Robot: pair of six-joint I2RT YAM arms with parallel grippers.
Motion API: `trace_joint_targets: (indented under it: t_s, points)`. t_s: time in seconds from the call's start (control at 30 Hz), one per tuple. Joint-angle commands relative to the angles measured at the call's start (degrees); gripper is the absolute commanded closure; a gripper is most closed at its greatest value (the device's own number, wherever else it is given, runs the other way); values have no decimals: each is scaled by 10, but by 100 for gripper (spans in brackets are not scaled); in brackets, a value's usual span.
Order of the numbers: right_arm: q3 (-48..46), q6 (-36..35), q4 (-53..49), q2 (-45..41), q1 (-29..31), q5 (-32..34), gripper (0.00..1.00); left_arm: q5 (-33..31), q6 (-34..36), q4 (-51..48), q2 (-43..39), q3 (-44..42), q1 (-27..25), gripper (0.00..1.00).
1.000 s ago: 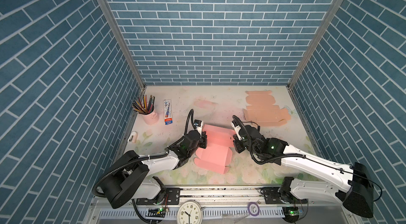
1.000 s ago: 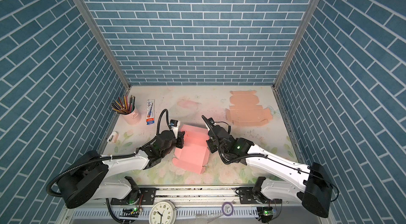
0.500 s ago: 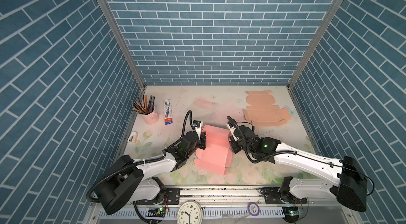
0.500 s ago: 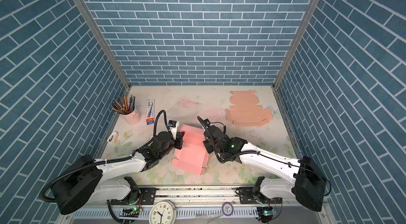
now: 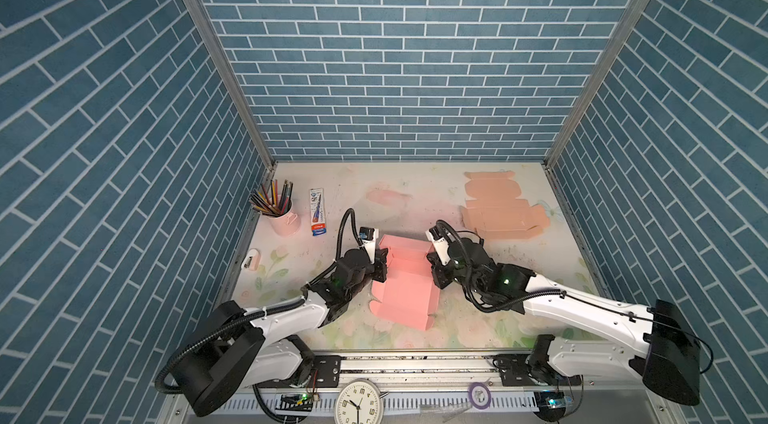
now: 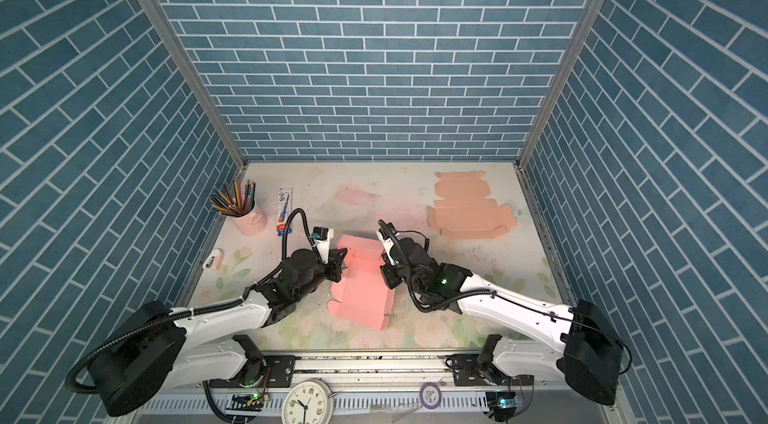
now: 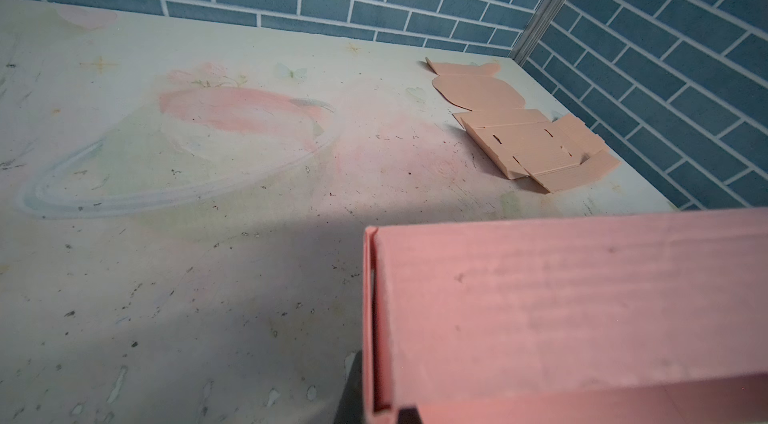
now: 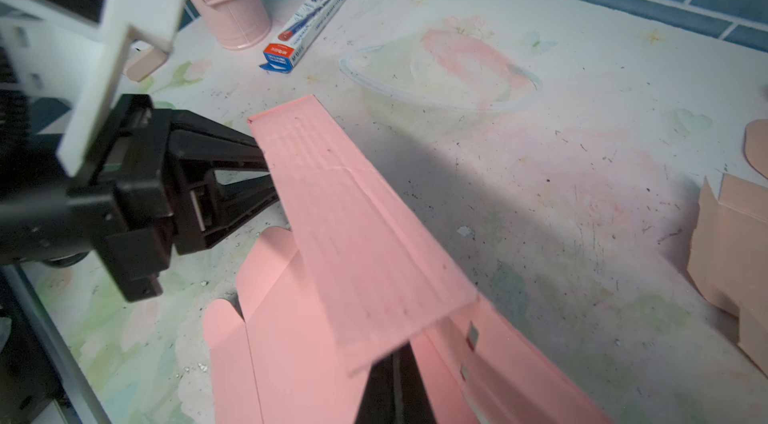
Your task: Fold the paper box
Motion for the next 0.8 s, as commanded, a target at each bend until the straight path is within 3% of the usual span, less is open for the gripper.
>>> trace_joint_targets:
  t_s: [0.0, 0.23, 0.43, 0.77]
  points:
    - [-34, -28, 66, -55, 4, -16, 100, 37, -26, 5, -18, -2, 24, 95]
    - [-104, -14, 123, -134, 4, -17, 81, 96, -45, -7, -69, -8, 87, 95]
    - [-207, -8, 278, -209, -3, -73, 60, 142, -57, -32, -113, 1, 140, 95]
    - [-312, 76, 456, -250, -122, -188, 61, 205, -77, -27, -146, 13, 167, 95]
